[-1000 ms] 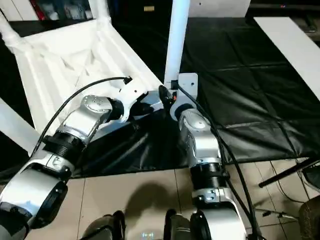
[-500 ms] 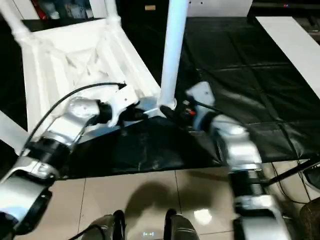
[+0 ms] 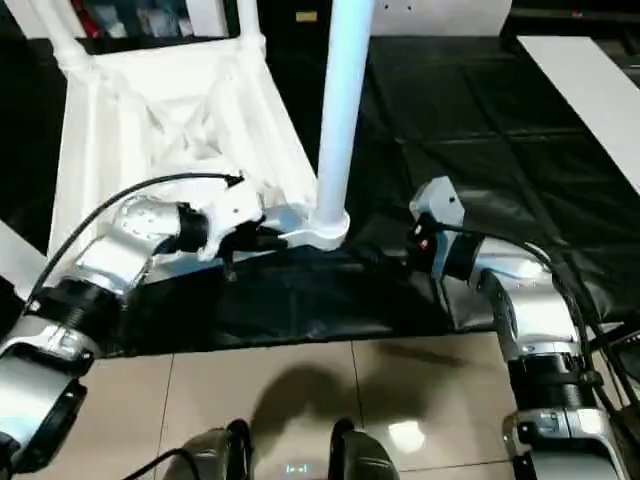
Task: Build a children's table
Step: Rotate leg to tighten
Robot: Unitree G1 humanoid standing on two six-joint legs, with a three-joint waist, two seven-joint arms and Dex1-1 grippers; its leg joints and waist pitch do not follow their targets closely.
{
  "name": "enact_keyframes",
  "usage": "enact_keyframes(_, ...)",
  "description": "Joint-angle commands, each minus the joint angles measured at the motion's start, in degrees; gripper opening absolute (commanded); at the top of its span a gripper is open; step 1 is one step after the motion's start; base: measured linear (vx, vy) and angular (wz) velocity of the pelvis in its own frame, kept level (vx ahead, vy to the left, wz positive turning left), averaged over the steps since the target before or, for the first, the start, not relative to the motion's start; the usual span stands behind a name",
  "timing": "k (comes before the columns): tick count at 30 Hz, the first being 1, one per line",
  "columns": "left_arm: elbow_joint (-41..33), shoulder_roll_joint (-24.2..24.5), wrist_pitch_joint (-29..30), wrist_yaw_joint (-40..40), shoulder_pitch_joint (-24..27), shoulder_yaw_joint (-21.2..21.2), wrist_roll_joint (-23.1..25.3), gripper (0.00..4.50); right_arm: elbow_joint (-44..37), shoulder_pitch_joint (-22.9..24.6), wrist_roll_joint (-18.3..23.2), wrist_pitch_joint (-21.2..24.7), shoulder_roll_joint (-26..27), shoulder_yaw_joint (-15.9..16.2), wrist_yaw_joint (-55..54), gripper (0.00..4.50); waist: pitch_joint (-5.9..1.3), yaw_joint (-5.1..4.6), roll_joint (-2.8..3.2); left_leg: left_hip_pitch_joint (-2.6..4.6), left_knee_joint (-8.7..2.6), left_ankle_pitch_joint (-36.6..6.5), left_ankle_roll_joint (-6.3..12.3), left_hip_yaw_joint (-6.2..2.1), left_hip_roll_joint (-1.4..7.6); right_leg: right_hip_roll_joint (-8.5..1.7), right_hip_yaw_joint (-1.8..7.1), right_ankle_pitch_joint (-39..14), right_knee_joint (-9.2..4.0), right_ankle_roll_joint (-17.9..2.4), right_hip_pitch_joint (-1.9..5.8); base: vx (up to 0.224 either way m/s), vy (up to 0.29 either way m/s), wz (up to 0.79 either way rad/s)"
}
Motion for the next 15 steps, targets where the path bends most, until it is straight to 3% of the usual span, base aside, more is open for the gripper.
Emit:
enact_keyframes(1,-2.86,0.27,-1.68,-5.35,2.1,-2.05,-1.65,0.0,1.06,-0.94,-0.06,-1.09,-0.64,1.69,2.23,4.44,-5.13,0.37,-0.21,1.82,-3.04,-10.42,6.66,-1.63,3.92,-5.27,2.81,-17.05,-3.44,-12.86,3.41,0.0,0.0,0.0)
enact_keyframes(6,-5.94,2.37,-2.54,-9.6,3.74,-2.84,-2.82,0.0,2.12,-2.12,1.0,-2.22,-1.45,3.65,8.0,4.44,-5.45,0.94,-0.01,1.75,-2.8,-7.79,7.9,-1.53,4.22,-5.1,2.76,-10.43,-2.28,-15.07,3.56,0.0,0.0,0.0)
enact_keyframes(8,-7.48,3.56,-2.8,-11.58,4.71,-3.36,-3.08,0.0,2.58,-2.79,2.43,-1.48,-1.73,4.67,12.57,4.07,-5.44,1.21,0.04,1.83,-2.74,-7.81,8.26,-1.48,4.31,-5.17,2.79,-9.44,-2.12,-15.48,3.55,0.0,0.0,0.0)
enact_keyframes(10,-8.19,4.22,-3.36,-12.93,5.2,-3.56,-3.2,0.0,3.42,-3.49,2.79,-1.39,-1.73,5.19,14.47,4.07,-5.28,1.32,-0.25,1.77,-2.77,-8.16,8.33,-1.43,4.35,-5.31,2.84,-10.57,-2.32,-15.22,3.52,0.0,0.0,0.0)
enact_keyframes(15,-12.56,6.05,-2.97,-16.61,7.35,-4.43,-4.22,0.0,7.41,-6.16,3.16,-2.1,-1.21,6.54,18.21,3.6,-5.22,1.26,-0.14,1.86,-2.94,-9.52,6.5,-1.54,4.34,-5.45,2.85,-14.47,-2.58,-14.49,3.48,0.0,0.0,0.0)
